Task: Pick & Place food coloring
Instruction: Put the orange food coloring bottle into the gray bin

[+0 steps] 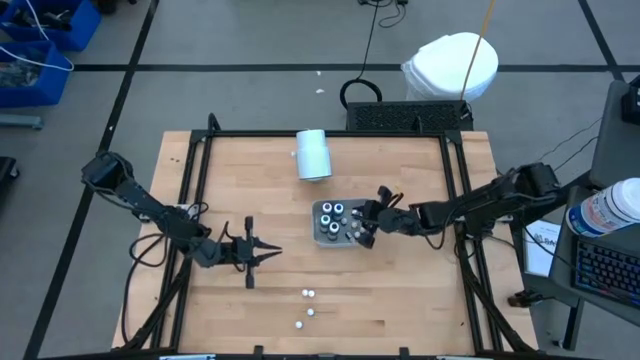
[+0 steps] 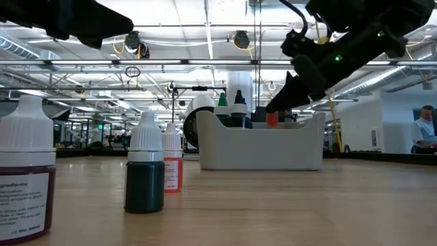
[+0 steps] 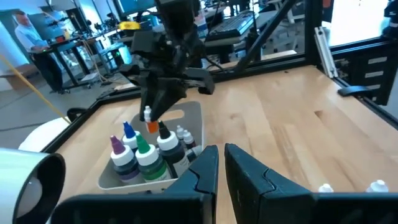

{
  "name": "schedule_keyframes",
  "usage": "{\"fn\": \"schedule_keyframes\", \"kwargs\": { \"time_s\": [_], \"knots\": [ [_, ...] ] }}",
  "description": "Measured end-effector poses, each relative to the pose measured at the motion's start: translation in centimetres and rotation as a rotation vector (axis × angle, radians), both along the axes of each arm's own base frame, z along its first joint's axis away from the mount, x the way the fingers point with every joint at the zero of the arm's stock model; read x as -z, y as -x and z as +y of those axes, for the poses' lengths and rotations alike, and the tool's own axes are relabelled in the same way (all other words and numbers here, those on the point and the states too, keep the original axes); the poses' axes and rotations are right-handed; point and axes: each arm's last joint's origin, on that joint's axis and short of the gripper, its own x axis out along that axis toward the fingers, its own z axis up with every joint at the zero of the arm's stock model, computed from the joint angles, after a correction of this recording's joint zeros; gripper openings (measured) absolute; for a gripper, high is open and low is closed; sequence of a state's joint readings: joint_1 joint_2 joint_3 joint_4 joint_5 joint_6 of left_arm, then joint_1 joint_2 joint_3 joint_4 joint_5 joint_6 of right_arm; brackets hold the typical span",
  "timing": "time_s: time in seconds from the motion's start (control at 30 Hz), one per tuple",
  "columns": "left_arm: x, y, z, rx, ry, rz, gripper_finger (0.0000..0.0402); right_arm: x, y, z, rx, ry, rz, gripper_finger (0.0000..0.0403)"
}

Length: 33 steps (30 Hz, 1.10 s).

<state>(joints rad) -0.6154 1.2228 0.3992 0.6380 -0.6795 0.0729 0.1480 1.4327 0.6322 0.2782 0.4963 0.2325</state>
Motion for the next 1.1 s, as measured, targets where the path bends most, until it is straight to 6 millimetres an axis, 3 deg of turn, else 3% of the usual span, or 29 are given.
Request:
{"fn": "schedule_keyframes", "kwargs": {
  "time_s": [0.3,1.1],
  "knots": [
    [0.1,-0.2,0.4,-0.02,0.022,0.005,0.0037,2.1,-1.0,-1.1,0.034,0.01,0.038,0.0056],
    [0.1,-0.2,0.4,-0.02,0.022,0.005,0.0037,1.9,-1.3,-1.8,0.024,-0.024,0.011,0.0061]
  ]
}}
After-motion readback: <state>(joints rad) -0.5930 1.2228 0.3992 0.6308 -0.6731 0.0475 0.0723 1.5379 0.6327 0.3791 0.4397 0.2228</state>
